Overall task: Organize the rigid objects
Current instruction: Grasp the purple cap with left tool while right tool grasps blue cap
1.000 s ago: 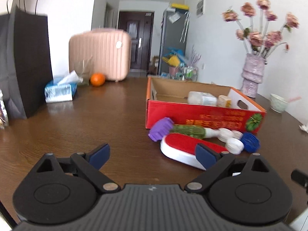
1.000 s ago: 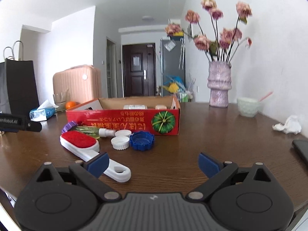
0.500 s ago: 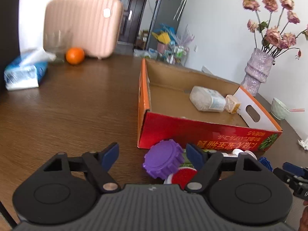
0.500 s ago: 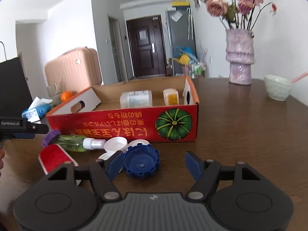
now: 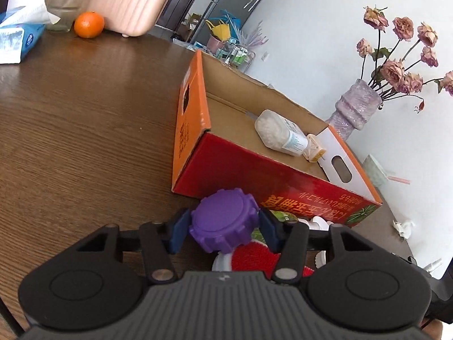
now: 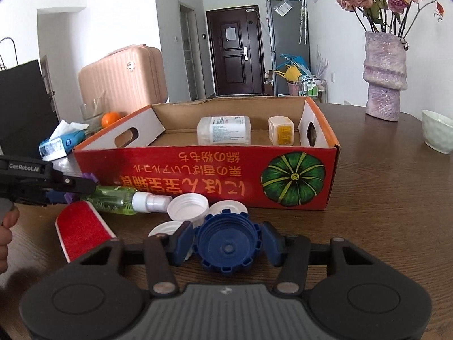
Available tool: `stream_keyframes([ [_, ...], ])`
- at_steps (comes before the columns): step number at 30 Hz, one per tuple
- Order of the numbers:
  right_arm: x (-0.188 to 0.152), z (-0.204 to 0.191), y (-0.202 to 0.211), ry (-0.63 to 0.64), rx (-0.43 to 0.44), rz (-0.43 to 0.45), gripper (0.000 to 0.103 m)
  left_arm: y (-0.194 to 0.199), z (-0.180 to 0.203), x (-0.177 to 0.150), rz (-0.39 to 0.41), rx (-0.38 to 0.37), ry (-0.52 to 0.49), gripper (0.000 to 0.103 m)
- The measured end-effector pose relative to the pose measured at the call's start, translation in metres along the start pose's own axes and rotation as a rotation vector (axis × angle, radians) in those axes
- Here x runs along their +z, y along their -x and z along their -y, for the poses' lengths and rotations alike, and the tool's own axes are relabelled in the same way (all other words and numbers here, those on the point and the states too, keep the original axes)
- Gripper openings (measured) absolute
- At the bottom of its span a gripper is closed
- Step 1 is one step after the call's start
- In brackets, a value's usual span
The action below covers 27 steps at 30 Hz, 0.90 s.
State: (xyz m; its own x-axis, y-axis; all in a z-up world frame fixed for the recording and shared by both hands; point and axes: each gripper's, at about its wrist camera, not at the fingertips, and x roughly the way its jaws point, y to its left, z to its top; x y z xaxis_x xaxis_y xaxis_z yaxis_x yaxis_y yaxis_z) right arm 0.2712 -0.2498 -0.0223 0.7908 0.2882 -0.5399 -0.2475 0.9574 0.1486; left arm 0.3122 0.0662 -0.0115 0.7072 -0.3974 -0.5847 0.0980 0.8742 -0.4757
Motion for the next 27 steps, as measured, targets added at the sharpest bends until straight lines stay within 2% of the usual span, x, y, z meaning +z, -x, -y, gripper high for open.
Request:
stream_keyframes([
  [5, -0.005, 0.002, 0.017, -0.003, -0.019, 0.026, 0.052, 0.015, 0.008, -0.008, 0.068, 0.046, -0.049, 0.054],
  [9, -0.012, 0.000, 0.045, 0.013, -0.036, 0.055, 0.051, 0.050, 0.015, -0.029, 0.170, 0.114, -0.087, 0.054],
  [13, -0.020, -0.001, 0.075, 0.008, -0.034, 0.084, 0.052, 0.085, 0.025, -0.051, 0.211, 0.166, -0.096, 0.054],
  [18, -0.034, -0.012, 0.108, 0.010, -0.027, 0.125, 0.051, 0.125, 0.044, -0.079, 0.309, 0.260, -0.141, 0.054],
  [27, -0.059, -0.026, 0.159, -0.011, -0.010, 0.178, 0.051, 0.175, 0.082, -0.114, 0.370, 0.209, -0.215, 0.054],
])
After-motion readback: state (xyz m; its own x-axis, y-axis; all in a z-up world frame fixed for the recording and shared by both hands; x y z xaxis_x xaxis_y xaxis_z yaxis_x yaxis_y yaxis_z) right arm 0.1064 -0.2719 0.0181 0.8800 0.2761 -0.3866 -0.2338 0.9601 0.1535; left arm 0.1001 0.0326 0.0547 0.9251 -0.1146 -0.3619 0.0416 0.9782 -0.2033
